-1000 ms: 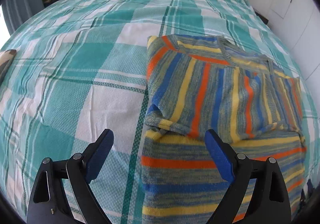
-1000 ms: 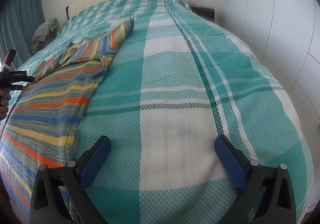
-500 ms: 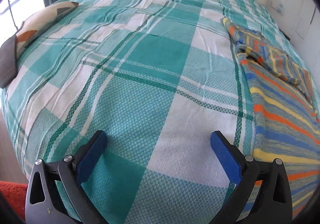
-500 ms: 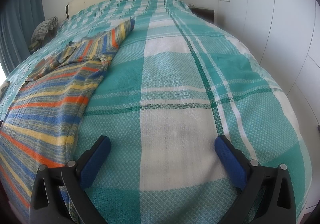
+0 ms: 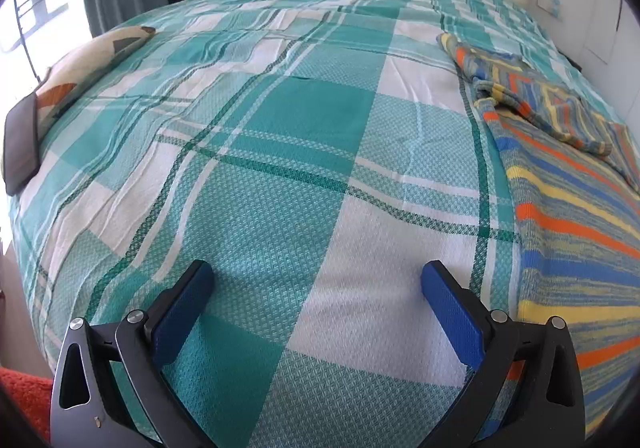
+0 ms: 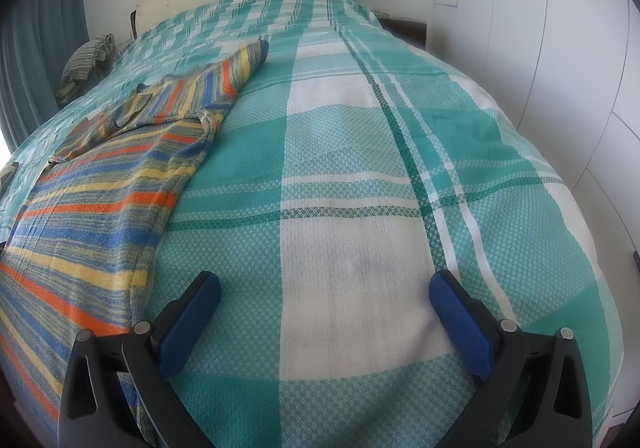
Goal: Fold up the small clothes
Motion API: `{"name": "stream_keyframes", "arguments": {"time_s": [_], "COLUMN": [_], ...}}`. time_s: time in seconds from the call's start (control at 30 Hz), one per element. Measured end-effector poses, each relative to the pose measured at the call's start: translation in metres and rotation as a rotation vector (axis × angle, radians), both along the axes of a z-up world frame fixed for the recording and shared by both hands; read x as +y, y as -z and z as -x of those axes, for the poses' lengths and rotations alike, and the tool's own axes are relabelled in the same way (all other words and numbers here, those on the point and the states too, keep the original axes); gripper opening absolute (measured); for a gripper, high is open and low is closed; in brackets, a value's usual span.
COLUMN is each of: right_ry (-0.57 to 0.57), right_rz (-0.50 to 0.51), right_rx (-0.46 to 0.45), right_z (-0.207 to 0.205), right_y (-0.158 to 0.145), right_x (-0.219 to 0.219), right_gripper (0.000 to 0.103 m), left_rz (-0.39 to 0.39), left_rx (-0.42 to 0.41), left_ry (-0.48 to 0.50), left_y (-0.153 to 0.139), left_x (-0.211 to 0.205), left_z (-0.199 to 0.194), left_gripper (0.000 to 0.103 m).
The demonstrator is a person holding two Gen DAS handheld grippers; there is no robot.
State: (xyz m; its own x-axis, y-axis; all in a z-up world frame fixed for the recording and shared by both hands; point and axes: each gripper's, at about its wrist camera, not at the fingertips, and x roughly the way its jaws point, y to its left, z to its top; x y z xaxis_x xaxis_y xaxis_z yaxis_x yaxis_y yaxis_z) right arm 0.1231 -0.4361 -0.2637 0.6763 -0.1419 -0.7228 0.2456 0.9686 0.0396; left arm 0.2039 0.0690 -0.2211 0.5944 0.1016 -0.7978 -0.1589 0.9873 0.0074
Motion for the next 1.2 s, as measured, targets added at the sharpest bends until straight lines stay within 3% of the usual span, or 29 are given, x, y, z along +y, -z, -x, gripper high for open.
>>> {"name": "stream_keyframes", "arguments": {"time_s": [1.2], "right_ry": [0.000], "right_rz": [0.002], "right_rx": [0.000], "right_z": [-0.0003], "right_y": [0.0005], "right_x": [-0.0002], "right_gripper": [0.103], "left_rz": [-0.025], "left_rx": [-0.007], "left_ry": [-0.004], "left_y": [0.0005], "left_x": [-0.0032], "left_z": [0.0005], "left_gripper": [0.103]}}
